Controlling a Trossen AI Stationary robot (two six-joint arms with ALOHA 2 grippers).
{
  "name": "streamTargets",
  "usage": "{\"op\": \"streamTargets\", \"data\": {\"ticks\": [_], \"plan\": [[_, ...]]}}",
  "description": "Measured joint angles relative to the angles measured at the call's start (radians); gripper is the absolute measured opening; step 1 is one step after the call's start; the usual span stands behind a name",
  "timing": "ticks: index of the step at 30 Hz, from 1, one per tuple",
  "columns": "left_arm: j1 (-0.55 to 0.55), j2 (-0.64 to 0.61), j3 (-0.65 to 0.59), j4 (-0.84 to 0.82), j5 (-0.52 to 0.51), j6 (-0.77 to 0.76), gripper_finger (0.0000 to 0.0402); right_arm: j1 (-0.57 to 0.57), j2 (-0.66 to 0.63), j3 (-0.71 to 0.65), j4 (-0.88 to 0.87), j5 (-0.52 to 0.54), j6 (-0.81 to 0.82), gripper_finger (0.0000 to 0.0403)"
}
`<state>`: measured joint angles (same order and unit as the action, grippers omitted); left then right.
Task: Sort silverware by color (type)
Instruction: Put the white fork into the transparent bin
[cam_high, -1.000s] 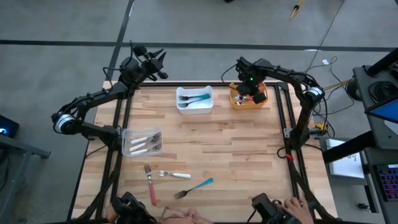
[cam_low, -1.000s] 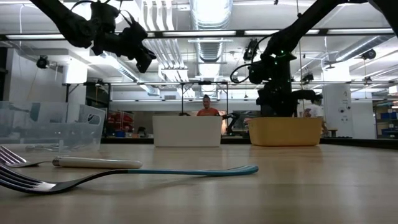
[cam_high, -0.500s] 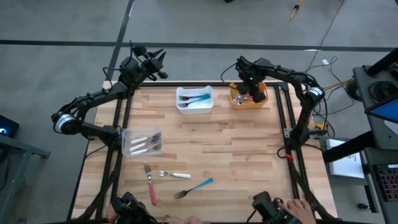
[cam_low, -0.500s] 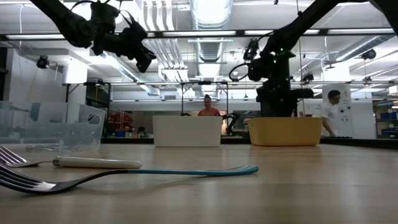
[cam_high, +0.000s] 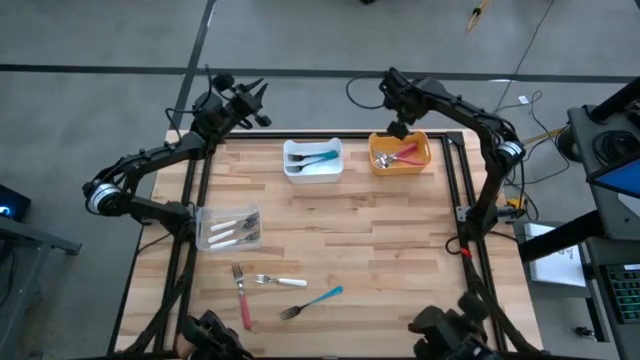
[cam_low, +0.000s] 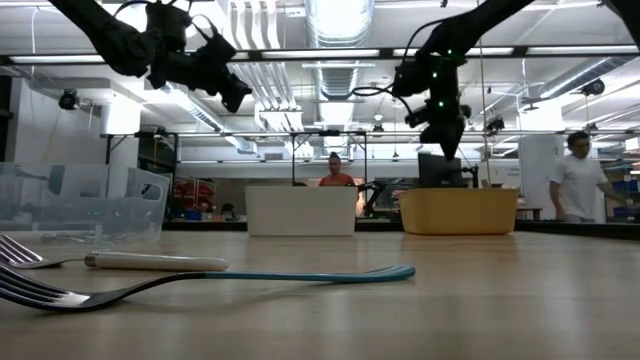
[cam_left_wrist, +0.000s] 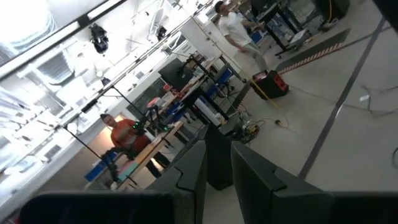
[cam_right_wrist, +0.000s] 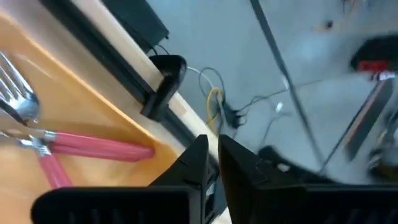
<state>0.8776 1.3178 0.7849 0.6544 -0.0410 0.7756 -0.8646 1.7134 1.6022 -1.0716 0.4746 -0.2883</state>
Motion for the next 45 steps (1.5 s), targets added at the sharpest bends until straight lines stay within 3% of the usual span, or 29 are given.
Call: {"op": "streamTargets", "data": {"ticks": [2, 6, 8, 14, 23, 33, 40, 45], "plan": [[-0.003, -0.001, 0.000, 0.000, 0.000, -0.043, 0.0056, 0.000, -0.015, 0.005, -0.020, -0.032, 0.071, 0.0027], [-0.023, -0.010, 0.000, -0.040, 0.005, -0.146, 0.0056, 0.017, -0.044, 0.002, -0.019, -0.225, 0.148, 0.0027], [-0.044, -0.017, 0.000, -0.097, 0.040, -0.204, 0.0056, 0.042, -0.054, 0.000, -0.016, -0.270, 0.165, 0.0027], [-0.157, -0.049, 0.000, -0.305, 0.162, -0.317, 0.0056, 0.158, -0.072, -0.001, 0.009, -0.265, 0.166, 0.0027], [-0.480, -0.120, 0.000, -0.609, 0.158, -0.409, 0.0056, 0.366, -0.084, -0.022, 0.104, -0.265, 0.137, 0.0027], [-0.753, -0.153, 0.000, -0.735, 0.154, -0.624, 0.0056, 0.553, -0.103, -0.109, 0.153, -0.265, 0.172, 0.0027], [-0.939, -0.151, 0.000, -0.881, 0.153, -0.883, 0.0043, 0.663, -0.153, -0.209, 0.194, -0.265, 0.242, 0.0027], [-1.085, -0.148, 0.000, -0.977, 0.162, -1.275, 0.0037, 0.736, -0.183, -0.257, 0.195, -0.265, 0.302, 0.0027]]}}
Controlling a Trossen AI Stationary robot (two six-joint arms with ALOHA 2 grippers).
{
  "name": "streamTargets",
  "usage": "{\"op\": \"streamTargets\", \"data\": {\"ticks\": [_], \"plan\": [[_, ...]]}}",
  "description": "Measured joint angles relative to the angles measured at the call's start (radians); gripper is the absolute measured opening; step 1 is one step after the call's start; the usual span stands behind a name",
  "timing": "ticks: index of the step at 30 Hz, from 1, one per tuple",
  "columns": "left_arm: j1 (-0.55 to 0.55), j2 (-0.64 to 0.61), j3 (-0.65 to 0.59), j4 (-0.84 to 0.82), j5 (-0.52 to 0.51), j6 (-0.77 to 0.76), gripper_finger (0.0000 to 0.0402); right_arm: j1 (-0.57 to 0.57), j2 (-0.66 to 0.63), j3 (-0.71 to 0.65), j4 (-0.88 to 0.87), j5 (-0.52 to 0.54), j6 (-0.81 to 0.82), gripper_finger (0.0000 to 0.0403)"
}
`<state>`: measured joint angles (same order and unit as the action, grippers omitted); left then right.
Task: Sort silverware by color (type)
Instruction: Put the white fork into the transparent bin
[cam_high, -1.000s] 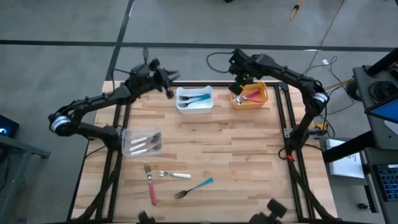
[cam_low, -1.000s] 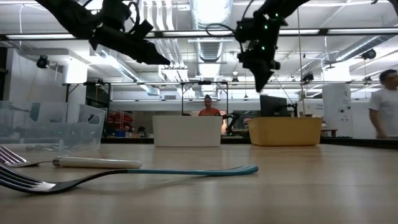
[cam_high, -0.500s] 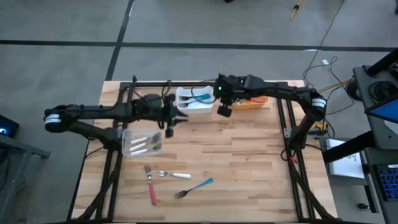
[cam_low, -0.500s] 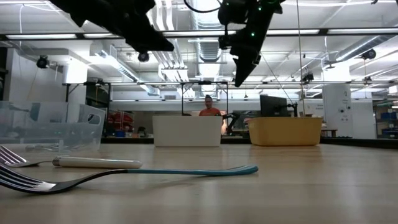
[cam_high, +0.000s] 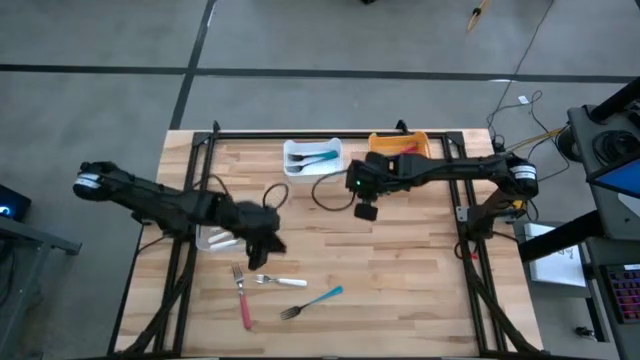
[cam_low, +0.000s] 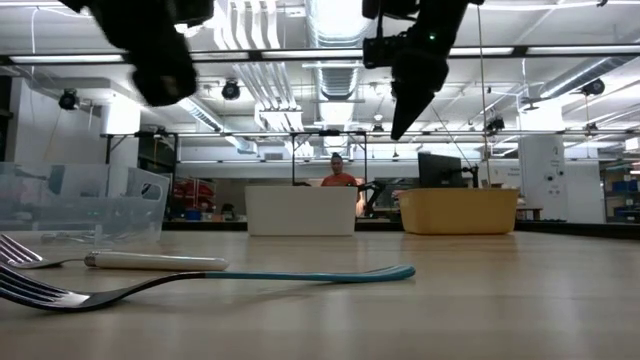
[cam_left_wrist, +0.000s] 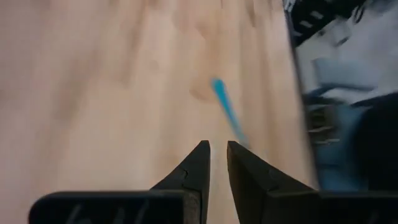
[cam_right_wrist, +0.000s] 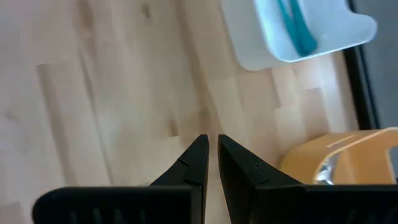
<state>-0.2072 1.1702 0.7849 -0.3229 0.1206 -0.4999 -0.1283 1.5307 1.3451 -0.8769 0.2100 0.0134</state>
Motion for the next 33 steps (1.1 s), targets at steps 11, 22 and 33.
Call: {"op": "streamTargets", "data": {"ticks": [11, 22, 33], "plan": [[-0.341, 0.027, 0.000, -0.014, -0.006, -0.877, 0.0036, 0.065, -0.021, -0.077, 0.181, 0.000, -0.056, 0.0027], [-0.458, 0.157, -0.002, -0.096, -0.021, -1.126, 0.0036, 0.066, -0.021, -0.098, 0.258, 0.000, -0.092, 0.0027], [-0.440, 0.368, 0.082, -0.108, -0.165, -0.547, 0.0036, 0.065, -0.021, -0.118, 0.251, 0.000, -0.092, 0.0027]]}}
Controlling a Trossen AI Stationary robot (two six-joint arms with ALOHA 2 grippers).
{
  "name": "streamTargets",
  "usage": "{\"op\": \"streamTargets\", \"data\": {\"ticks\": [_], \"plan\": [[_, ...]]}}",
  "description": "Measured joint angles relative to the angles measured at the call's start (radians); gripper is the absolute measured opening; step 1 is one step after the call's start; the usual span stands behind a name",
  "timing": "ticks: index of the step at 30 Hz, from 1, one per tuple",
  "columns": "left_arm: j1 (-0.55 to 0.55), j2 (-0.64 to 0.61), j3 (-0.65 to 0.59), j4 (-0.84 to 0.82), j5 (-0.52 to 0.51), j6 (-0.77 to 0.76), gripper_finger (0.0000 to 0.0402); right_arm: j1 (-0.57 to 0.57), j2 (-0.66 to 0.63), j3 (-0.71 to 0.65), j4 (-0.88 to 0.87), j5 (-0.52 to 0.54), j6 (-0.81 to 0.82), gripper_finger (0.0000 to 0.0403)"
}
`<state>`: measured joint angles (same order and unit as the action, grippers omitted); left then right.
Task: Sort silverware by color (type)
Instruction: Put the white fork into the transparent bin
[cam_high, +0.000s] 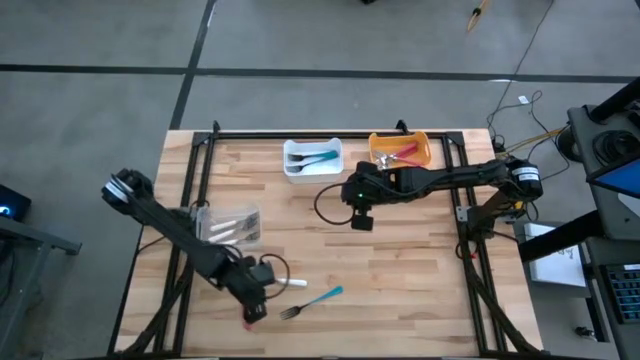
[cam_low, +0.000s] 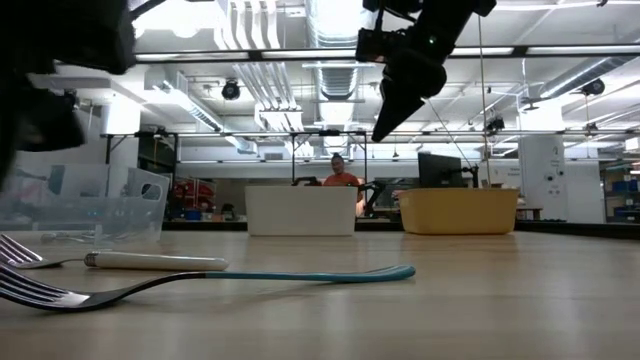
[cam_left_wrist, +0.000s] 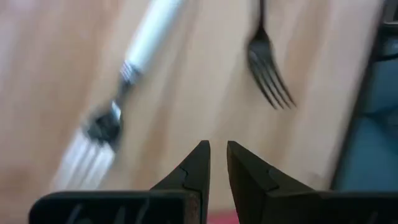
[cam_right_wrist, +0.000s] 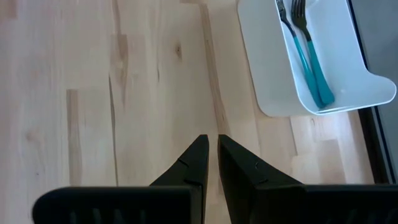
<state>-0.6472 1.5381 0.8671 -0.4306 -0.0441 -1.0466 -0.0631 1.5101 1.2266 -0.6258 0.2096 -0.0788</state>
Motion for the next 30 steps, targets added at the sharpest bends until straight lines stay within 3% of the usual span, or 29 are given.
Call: {"op": "streamTargets", "data": {"ticks": [9, 16, 23, 30], "plan": [[0.050, 0.098, 0.100, -0.059, -0.175, 0.346, 0.0036, 0.000, -0.003, 0.000, -0.008, -0.001, 0.020, 0.0027], [0.069, 0.098, 0.087, -0.054, -0.245, 0.491, 0.0056, 0.000, -0.003, 0.000, -0.009, -0.008, 0.040, 0.0027], [0.069, 0.099, 0.062, -0.020, -0.301, 0.531, 0.0112, 0.000, -0.003, 0.000, -0.009, -0.008, 0.055, 0.0027], [0.068, 0.168, 0.065, 0.008, -0.283, 0.497, 0.0125, 0.000, -0.003, 0.000, -0.010, -0.008, 0.048, 0.0027]]}}
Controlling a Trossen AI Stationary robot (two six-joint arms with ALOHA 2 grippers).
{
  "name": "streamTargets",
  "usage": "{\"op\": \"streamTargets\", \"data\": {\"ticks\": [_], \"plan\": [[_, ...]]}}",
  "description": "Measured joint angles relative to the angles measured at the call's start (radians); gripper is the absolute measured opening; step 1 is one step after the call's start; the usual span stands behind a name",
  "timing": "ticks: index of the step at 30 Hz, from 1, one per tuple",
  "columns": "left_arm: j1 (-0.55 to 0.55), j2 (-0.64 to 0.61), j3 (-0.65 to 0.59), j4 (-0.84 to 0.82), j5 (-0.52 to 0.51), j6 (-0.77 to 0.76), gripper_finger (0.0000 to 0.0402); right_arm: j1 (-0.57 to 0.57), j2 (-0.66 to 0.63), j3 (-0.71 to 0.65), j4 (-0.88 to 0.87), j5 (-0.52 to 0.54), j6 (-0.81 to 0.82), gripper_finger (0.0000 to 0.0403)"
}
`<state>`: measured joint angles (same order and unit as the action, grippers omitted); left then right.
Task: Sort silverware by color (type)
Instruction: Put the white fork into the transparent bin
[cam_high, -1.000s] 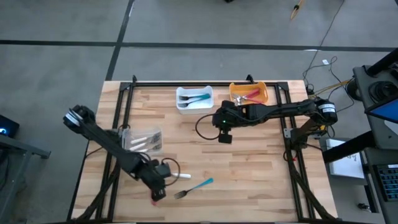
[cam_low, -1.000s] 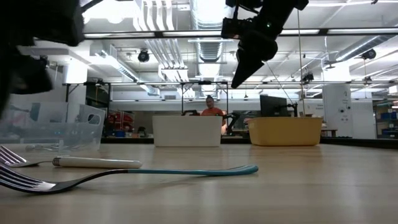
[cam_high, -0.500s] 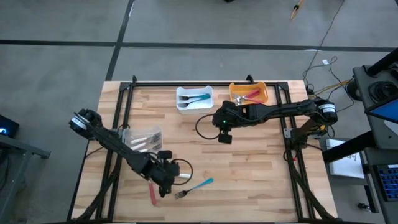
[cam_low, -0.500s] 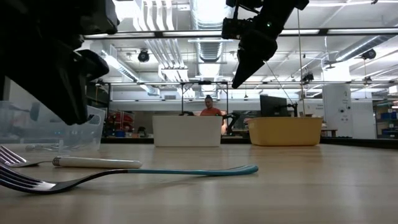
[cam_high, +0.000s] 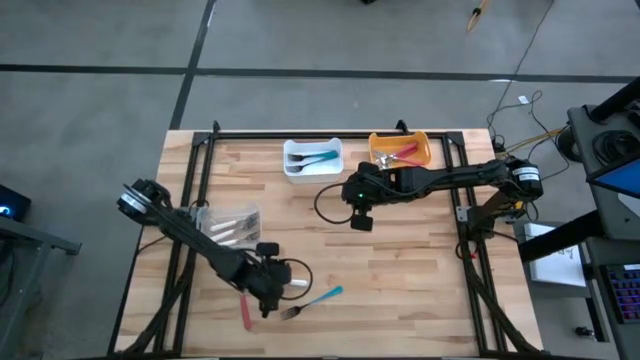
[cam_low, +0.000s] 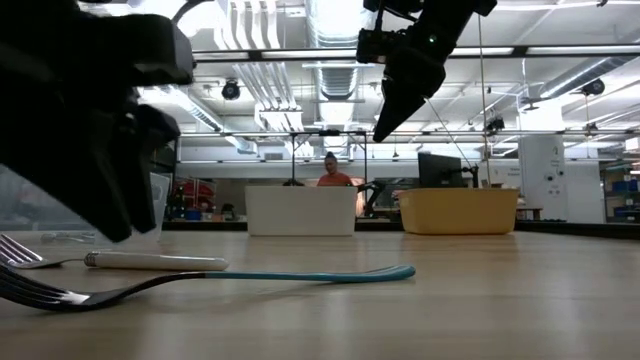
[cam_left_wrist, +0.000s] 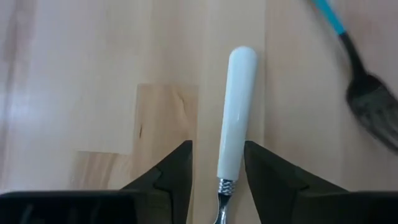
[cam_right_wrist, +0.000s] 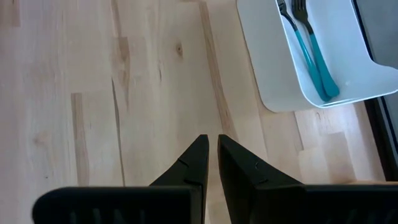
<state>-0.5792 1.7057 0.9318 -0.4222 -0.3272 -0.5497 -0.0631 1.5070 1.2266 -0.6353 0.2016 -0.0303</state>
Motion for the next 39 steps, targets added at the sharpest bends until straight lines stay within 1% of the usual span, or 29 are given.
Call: {"op": "streamTargets", "data": {"ticks": [7, 13, 18, 20, 22, 27, 30, 33, 36, 39], "plan": [[0.003, 0.031, 0.000, 0.005, 0.002, -0.005, 0.0126, 0.000, 0.000, 0.000, -0.003, 0.000, 0.004, 0.0027], [0.003, 0.056, -0.010, 0.038, 0.042, -0.029, 0.0126, 0.004, 0.001, -0.015, -0.002, 0.000, 0.035, 0.0027], [0.006, 0.061, -0.013, 0.078, 0.076, 0.021, 0.0122, 0.006, 0.004, -0.039, -0.002, 0.000, 0.042, 0.0027], [0.006, 0.060, -0.013, 0.083, 0.076, 0.027, 0.0112, 0.007, 0.004, -0.053, -0.001, 0.000, 0.055, 0.0027], [0.006, 0.059, -0.016, 0.085, 0.077, 0.025, 0.0094, 0.009, 0.004, -0.067, -0.001, 0.000, 0.057, 0.0027], [0.004, 0.079, -0.016, 0.097, 0.073, 0.015, 0.0024, 0.022, 0.003, -0.123, 0.062, 0.000, 0.072, 0.0027], [0.004, 0.078, -0.012, 0.099, 0.066, 0.025, 0.0020, 0.033, 0.003, -0.162, 0.121, 0.000, 0.084, 0.0027], [0.003, 0.044, -0.012, 0.077, 0.085, 0.089, 0.0017, 0.039, 0.003, -0.183, 0.155, -0.015, 0.094, 0.0027], [0.001, 0.000, 0.016, 0.064, 0.103, 0.172, 0.0001, 0.039, 0.003, -0.187, 0.158, -0.063, 0.123, 0.0027], [0.000, -0.016, 0.066, -0.009, 0.100, 0.252, 0.0003, 0.040, 0.003, -0.191, 0.169, -0.116, 0.148, 0.0027]]}}
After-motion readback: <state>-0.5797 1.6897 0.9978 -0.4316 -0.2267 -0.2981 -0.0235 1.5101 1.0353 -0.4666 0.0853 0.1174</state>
